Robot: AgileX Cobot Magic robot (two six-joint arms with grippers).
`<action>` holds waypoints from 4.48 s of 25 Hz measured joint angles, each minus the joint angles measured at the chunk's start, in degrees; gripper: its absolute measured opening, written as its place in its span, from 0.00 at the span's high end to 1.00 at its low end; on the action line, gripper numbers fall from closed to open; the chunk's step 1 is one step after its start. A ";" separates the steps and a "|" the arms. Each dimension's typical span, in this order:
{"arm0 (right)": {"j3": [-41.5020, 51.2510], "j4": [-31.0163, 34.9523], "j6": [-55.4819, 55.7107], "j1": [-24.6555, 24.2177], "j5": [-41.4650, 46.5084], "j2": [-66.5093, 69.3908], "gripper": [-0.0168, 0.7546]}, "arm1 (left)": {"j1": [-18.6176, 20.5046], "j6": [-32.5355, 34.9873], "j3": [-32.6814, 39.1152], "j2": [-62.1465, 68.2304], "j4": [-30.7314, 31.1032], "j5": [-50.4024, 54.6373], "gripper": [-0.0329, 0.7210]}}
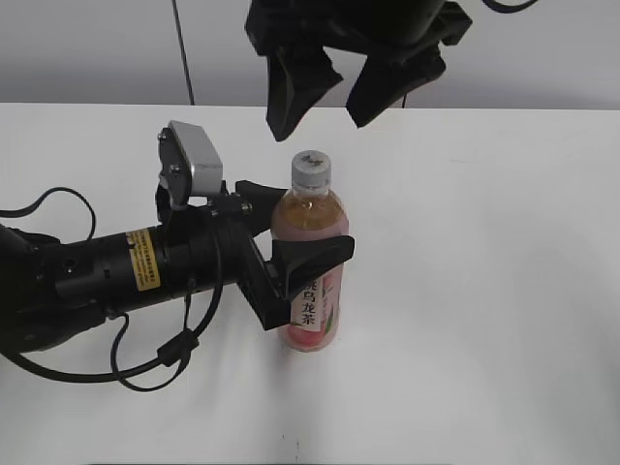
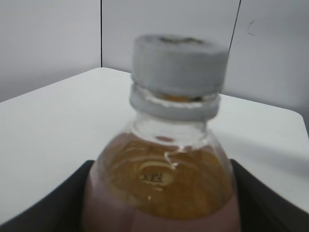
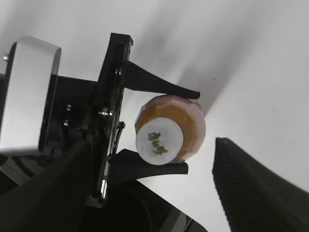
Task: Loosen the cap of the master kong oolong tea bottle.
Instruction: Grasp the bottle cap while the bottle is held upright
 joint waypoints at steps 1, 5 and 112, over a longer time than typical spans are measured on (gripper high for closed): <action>0.82 0.00 0.45 0.00 0.00 -0.22 0.22 | 0.00 0.00 0.00 0.00 0.00 0.00 0.34; 2.00 0.04 1.01 0.00 0.13 0.76 0.22 | 0.00 0.00 0.00 0.00 0.00 0.00 0.34; 0.93 1.49 -48.87 0.00 0.12 4.12 0.63 | 0.00 0.00 0.00 0.00 0.21 -0.07 0.34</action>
